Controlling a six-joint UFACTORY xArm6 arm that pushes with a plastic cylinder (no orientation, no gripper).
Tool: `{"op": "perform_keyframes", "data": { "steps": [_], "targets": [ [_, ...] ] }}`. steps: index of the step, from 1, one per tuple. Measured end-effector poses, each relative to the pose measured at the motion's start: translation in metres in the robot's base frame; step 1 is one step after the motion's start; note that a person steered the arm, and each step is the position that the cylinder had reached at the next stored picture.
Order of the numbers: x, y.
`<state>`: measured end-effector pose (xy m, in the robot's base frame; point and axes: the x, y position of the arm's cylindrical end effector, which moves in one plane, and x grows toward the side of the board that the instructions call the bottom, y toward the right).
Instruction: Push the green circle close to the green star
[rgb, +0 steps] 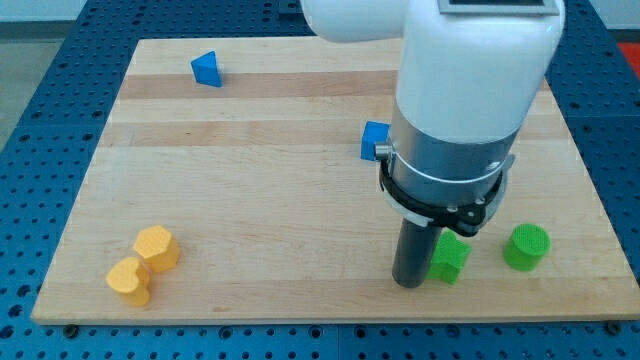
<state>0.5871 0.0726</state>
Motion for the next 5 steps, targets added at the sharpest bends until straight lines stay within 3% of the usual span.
{"op": "perform_keyframes", "data": {
  "steps": [4,5],
  "targets": [
    [-0.015,0.038],
    [-0.054,-0.045]
  ]
}}
